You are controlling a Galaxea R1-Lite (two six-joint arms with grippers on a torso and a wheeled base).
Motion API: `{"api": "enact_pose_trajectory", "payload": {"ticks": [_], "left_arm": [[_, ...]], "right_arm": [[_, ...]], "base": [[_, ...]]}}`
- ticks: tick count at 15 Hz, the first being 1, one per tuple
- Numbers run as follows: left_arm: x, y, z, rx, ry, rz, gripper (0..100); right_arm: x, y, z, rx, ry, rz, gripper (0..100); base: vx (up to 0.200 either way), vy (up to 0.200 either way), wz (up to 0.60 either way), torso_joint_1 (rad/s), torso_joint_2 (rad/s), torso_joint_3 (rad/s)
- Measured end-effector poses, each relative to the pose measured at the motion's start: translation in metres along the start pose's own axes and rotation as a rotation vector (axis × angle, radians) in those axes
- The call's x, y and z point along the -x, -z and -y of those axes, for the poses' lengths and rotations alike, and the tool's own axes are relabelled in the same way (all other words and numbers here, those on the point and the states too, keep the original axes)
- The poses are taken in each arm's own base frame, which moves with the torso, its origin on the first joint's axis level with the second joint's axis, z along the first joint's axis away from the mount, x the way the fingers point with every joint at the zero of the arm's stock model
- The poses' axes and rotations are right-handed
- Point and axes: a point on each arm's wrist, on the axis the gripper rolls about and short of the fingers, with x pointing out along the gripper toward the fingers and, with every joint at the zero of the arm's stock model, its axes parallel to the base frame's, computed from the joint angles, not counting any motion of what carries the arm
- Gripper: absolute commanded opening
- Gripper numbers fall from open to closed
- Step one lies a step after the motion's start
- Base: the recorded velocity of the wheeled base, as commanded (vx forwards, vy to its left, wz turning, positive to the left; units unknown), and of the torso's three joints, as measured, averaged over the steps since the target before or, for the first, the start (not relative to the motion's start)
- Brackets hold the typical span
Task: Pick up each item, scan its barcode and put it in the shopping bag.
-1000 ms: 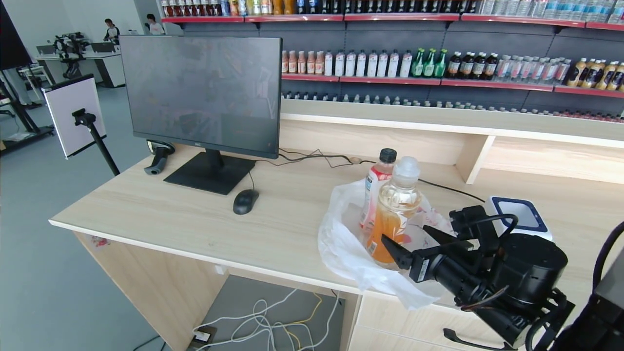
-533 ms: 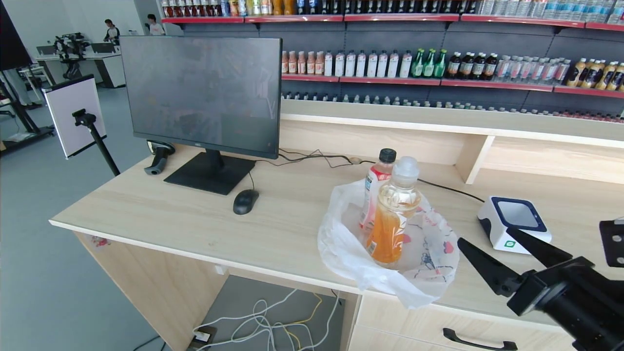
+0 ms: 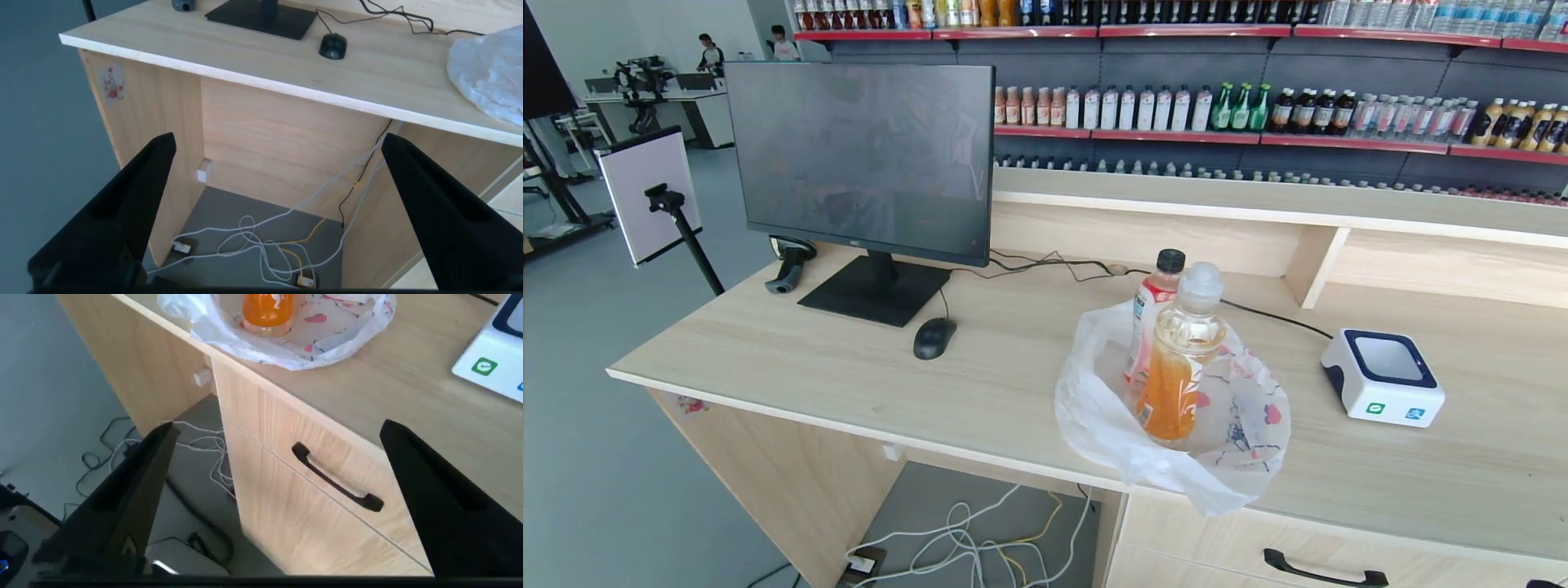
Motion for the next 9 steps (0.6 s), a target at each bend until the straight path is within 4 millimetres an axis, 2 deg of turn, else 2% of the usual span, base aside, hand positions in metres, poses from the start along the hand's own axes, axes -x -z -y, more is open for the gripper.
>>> {"api": "enact_pose_trajectory", "payload": {"ticks": [2, 4, 6, 9], "left_arm": [[0.0, 0.0, 0.0, -0.002, 0.0, 0.0, 100], [0.0, 0.0, 0.0, -0.002, 0.0, 0.0, 100], [0.0, 0.0, 0.0, -0.002, 0.0, 0.0, 100], [0.0, 0.0, 0.0, -0.002, 0.0, 0.0, 100]], "right_arm": [[0.017, 0.017, -0.001, 0.018, -0.215, 0.056, 100], [0.024, 0.024, 0.001, -0.018, -0.292, 0.116, 100], [0.026, 0.026, 0.001, -0.041, -0.213, 0.135, 100], [0.023, 0.026, -0.005, -0.065, 0.134, 0.085, 100]], "base": [[0.0, 0.0, 0.0, 0.0, 0.0, 0.0], [0.0, 0.0, 0.0, 0.0, 0.0, 0.0], [0.0, 0.0, 0.0, 0.0, 0.0, 0.0], [0.0, 0.0, 0.0, 0.0, 0.0, 0.0]]}}
